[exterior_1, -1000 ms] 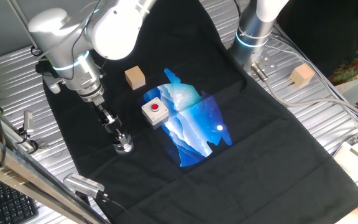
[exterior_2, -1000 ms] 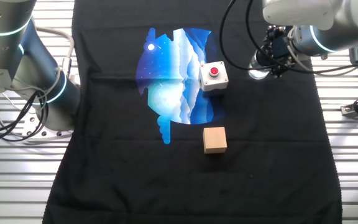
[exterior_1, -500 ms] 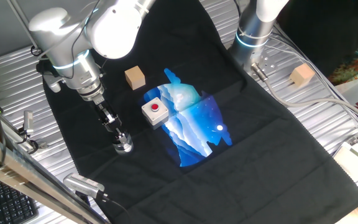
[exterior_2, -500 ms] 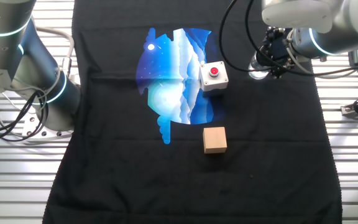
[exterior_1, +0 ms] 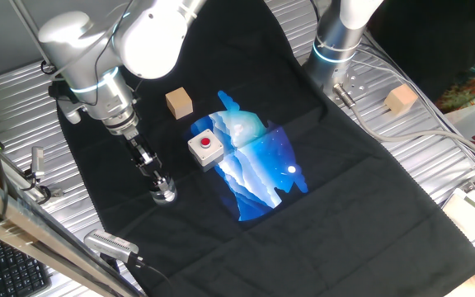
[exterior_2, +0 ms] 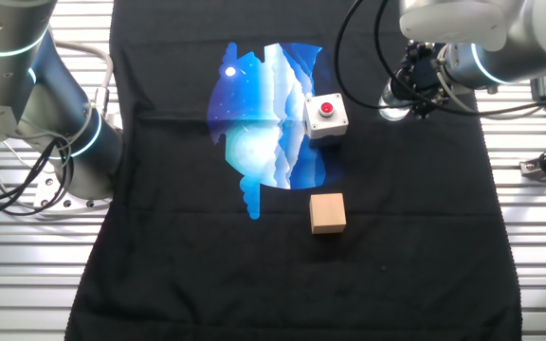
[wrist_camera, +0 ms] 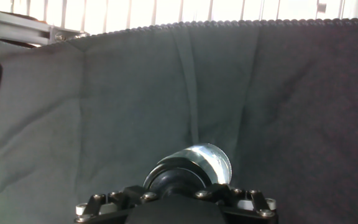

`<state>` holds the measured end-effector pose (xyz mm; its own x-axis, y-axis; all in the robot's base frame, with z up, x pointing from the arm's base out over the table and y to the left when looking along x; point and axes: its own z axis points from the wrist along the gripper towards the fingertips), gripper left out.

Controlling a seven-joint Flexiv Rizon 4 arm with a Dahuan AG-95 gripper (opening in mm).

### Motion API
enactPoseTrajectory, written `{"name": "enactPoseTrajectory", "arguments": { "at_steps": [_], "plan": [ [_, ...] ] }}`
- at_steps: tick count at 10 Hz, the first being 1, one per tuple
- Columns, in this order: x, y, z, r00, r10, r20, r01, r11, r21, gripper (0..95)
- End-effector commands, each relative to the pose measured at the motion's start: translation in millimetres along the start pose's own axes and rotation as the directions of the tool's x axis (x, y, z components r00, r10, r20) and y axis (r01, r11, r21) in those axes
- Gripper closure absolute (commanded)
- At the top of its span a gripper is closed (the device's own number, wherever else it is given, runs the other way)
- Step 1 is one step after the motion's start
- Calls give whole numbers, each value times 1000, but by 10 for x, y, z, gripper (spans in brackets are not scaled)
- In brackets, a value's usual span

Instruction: Screw the lid onto the jar

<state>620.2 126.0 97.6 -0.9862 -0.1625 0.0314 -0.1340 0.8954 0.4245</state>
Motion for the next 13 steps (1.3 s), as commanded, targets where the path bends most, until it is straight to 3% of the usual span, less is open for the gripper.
{"name": "enactPoseTrajectory", "arguments": {
  "at_steps": [1, 4, 5, 13],
  "plan": [
    [3, 2, 12, 1000, 0, 1, 0, 1000, -3, 190],
    [4, 3, 11, 1000, 0, 2, 0, 1000, 2, 190],
    [5, 3, 11, 1000, 1, 2, -1, 1000, 3, 380],
    [7, 6, 10, 1000, 10, -2, -10, 1000, 8, 380]
  ]
}}
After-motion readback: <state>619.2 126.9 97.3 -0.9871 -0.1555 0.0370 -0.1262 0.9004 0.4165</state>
